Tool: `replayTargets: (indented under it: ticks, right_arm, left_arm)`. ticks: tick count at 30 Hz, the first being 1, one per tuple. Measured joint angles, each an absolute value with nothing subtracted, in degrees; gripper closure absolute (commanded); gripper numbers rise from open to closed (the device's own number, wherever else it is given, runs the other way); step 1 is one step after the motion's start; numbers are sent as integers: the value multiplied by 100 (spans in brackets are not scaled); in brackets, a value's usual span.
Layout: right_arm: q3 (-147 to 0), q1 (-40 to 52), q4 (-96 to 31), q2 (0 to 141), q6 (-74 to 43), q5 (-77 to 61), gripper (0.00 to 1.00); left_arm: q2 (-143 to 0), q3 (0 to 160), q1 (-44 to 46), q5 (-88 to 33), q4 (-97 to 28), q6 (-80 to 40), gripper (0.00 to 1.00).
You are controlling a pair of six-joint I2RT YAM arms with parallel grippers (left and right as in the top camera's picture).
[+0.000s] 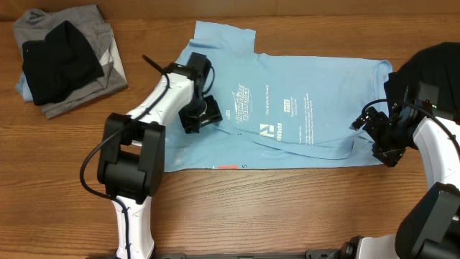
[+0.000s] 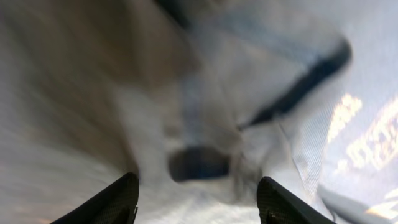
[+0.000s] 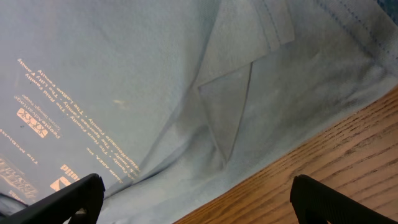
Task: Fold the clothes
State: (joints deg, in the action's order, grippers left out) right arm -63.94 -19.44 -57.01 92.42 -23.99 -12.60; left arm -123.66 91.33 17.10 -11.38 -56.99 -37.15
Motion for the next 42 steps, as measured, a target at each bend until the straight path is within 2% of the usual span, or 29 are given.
replayTargets:
  ticks: [4, 11, 12, 15, 20, 23, 34, 36, 39, 41, 42]
  right_arm:
    - [-6394, -1946, -5701, 9242, -2399, -1262, 0]
    - [-6394, -1944, -5699, 9242, -2397, -1262, 0]
    - [-6394, -1944, -5695, 9242, -2399, -1262, 0]
    - [-6394, -1946, -5695, 9242, -2397, -1262, 0]
    - [-6394, -1946, -5699, 9242, -2399, -1262, 0]
    - [-6394, -1946, -5699, 9242, -2397, -1262, 0]
    - [-6394, -1946, -5697, 9242, -2399, -1262, 0]
    - [-6394, -1944, -5697, 9242, -2397, -1260, 0]
    - [-6394, -1944, -5697, 9242, -2397, -1264, 0]
    - [-6394, -1944, -5697, 9242, -2394, -1262, 0]
    - [-6394, -1944, -5699, 9242, -2399, -1262, 0]
  left_arm:
    - [-12368, 9131, 1490, -1135, -5572, -3730, 41]
    - [-12366, 9131, 1463, -1140, -5347, -3752, 54]
    - [-12366, 9131, 1463, -1140, -5339, -3754, 57]
    - [-12366, 9131, 1463, -1162, -5319, -3791, 76]
    - [-12368, 9131, 1463, -1225, -5264, -3881, 84]
    - [-12368, 9131, 1463, -1251, -5212, -3920, 96]
    - [-12368, 9131, 1463, -1581, -4554, -3977, 96]
    - [-12368, 9131, 1463, -1623, -4412, -4021, 93]
    - [-12368, 9129, 1463, -1660, -4217, -4040, 81]
    - [-12368, 9129, 1463, -1680, -4056, -4071, 57]
    - [-12368, 9129, 1463, -1688, -3970, -4071, 31]
